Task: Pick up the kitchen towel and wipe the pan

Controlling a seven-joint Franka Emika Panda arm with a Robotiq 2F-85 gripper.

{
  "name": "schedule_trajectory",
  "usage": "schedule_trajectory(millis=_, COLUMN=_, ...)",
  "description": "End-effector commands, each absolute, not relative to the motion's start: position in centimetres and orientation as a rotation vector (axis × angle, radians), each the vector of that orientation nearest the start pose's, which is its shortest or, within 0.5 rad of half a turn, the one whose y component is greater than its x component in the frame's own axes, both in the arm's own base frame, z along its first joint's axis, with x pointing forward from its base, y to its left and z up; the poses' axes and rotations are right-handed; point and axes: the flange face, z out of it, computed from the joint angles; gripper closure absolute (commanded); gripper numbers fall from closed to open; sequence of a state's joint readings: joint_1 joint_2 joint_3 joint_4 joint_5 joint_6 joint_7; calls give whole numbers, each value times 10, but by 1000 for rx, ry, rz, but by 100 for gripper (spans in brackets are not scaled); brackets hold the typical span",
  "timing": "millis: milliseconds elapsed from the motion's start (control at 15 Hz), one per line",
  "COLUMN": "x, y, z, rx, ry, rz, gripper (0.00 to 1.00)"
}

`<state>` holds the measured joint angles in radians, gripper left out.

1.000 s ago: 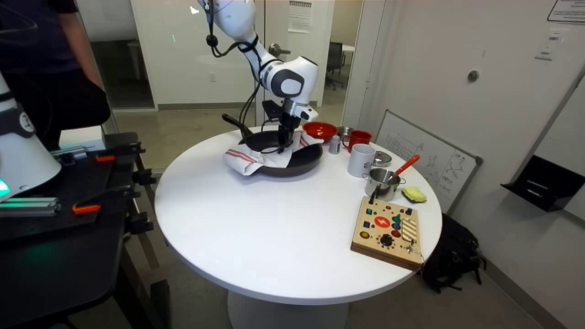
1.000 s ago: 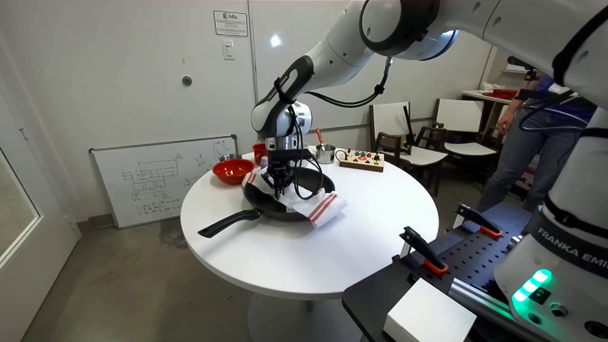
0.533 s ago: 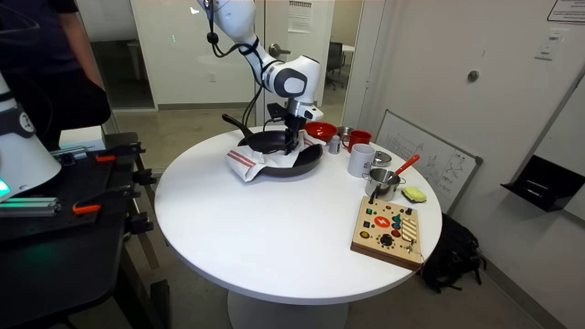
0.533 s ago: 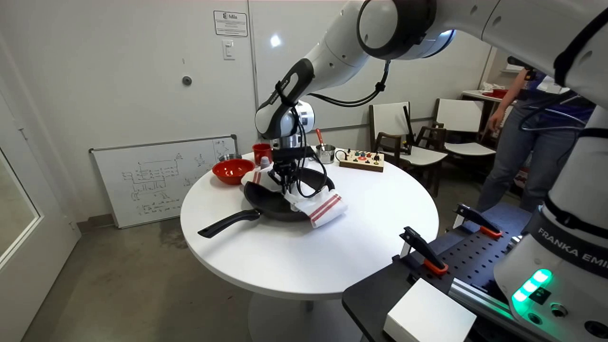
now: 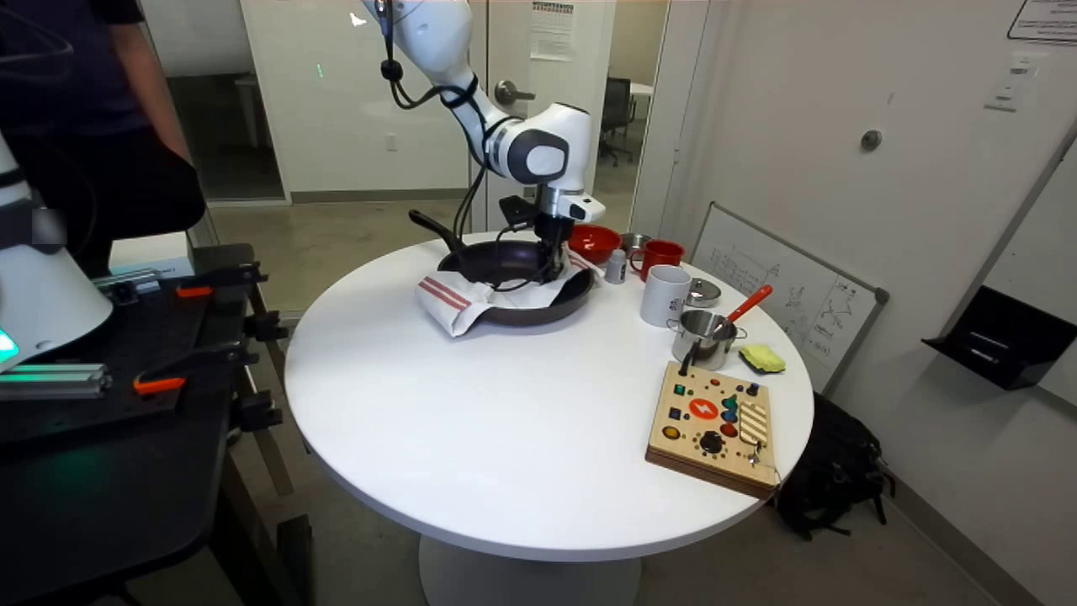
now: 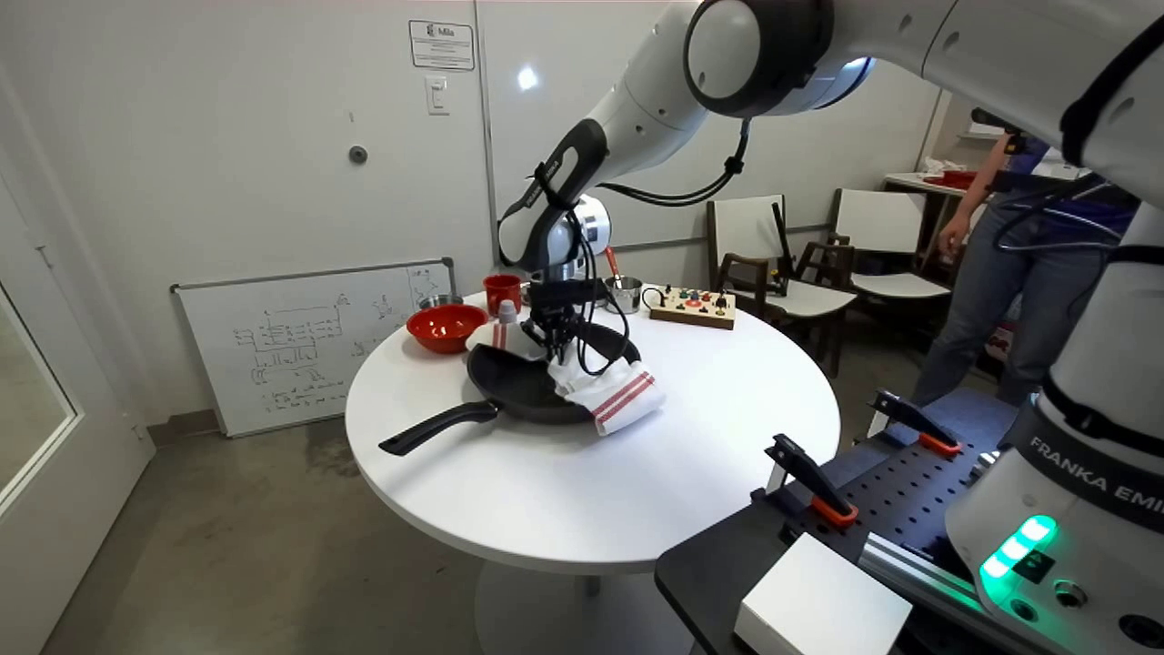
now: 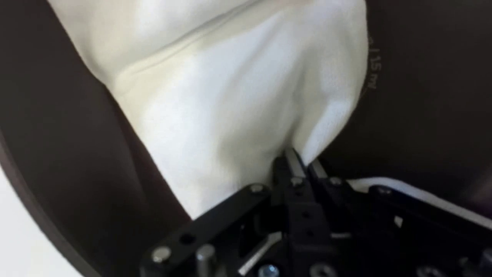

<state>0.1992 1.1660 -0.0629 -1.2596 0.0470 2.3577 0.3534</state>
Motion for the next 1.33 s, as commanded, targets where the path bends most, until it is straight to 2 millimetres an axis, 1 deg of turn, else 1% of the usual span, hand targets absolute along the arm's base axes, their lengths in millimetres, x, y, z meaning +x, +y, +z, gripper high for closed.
schedule_trajectory(millis=0, x=698, y=88, z=-2, rx=-3222, ry=371, rz=91, gripper=96)
schedule_trajectory(millis=333, x=695, y=73, z=2, rx=-3259, ry=486, rz=100, gripper=95)
schedule_trajectory(millis=533, x=690, y=70, z=5, rx=-3261, ry=553, rz=141, gripper=96)
schedule_trajectory(millis=733, x=682, y=68, z=10, rx=-3267, ry=608, rz=175, gripper=95)
schedule_trajectory(millis=1000, x=666, y=59, z=16, rx=-3289, ry=663, rz=207, gripper=96)
schedule_trajectory(millis=1267, x=638, y=43, z=22, rx=-3312, ry=635, rz=256, gripper=96)
